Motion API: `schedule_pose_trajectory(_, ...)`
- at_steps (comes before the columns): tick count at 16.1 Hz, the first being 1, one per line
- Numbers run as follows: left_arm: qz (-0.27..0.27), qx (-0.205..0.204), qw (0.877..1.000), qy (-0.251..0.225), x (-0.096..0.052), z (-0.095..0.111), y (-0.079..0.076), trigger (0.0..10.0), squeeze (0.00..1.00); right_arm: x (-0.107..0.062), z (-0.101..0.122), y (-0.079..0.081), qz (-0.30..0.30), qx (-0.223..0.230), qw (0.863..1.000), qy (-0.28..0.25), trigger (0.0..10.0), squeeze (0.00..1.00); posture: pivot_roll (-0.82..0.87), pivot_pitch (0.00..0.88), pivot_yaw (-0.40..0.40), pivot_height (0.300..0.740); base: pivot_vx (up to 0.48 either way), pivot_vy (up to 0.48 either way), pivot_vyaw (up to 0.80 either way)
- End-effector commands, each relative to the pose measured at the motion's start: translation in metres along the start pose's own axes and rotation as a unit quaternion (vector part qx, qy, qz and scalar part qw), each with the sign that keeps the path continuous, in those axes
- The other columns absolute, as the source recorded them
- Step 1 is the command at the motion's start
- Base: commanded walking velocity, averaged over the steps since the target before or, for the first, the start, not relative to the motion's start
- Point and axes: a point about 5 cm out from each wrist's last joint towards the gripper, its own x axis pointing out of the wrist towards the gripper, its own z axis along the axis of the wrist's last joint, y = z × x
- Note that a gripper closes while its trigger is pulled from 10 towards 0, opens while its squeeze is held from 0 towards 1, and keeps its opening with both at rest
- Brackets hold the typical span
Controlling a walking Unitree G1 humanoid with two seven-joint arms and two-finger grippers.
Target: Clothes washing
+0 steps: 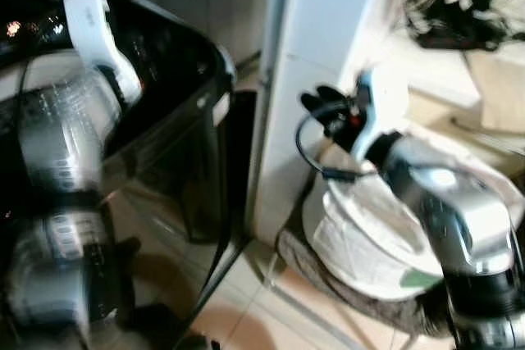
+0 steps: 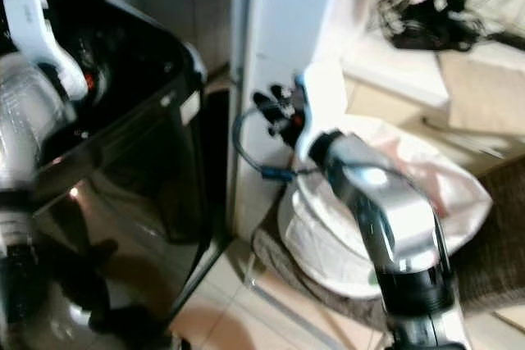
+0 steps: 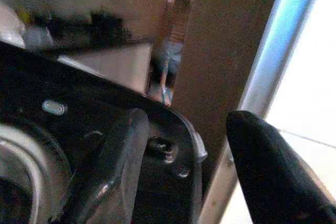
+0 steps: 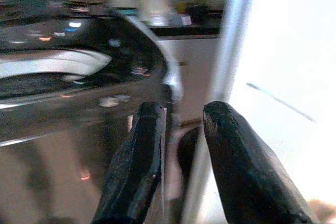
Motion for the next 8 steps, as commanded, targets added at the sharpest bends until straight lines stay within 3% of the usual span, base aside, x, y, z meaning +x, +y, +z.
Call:
schedule_pose_trajectory(1,0.012,0.017,0.999,-0.035,-0.006,0.011,-0.01,10.0,0.0,-0.001,0.01,0.004,-0.005,-0.017,0.999,-0.03,10.0,0.0,0.01,0.0,-0.054,0.74,0.0,0.0,0.8)
schedule_pose_trajectory(2,0.021,0.027,0.997,-0.074,-0.017,0.015,-0.019,10.0,0.0,-0.002,0.011,0.008,-0.015,0.014,0.998,-0.065,10.0,0.0,0.02,0.0,-0.065,0.74,0.0,0.0,0.8)
schedule_pose_trajectory(3,0.014,0.019,0.997,-0.08,-0.021,0.018,-0.026,10.0,0.0,-0.002,0.013,0.007,-0.025,0.024,0.996,-0.078,10.0,0.0,0.02,0.0,-0.065,0.74,0.0,0.0,0.8)
schedule_pose_trajectory(5,-0.009,0.044,0.994,-0.104,-0.024,0.023,-0.04,10.0,0.0,-0.002,0.014,0.007,-0.024,0.03,0.996,-0.086,10.0,0.0,0.03,0.0,-0.065,0.74,0.0,0.0,0.8)
schedule_pose_trajectory(6,-0.022,0.035,0.994,-0.105,-0.028,0.023,-0.05,10.0,0.0,-0.002,0.014,0.008,-0.022,0.027,0.996,-0.088,10.0,0.0,0.03,0.0,-0.062,0.74,0.0,0.0,0.8)
schedule_pose_trajectory(7,-0.005,0.007,0.988,-0.157,-0.035,0.024,-0.066,10.0,0.0,-0.002,0.014,0.01,-0.021,0.027,0.995,-0.093,10.0,0.0,0.02,0.0,-0.054,0.74,0.0,0.0,0.8)
schedule_pose_trajectory(8,0.007,0.004,0.985,-0.17,-0.037,0.024,-0.068,10.0,0.0,-0.003,0.013,0.01,-0.023,0.03,0.995,-0.095,10.0,0.0,0.02,0.0,-0.054,0.74,0.0,0.0,0.8)
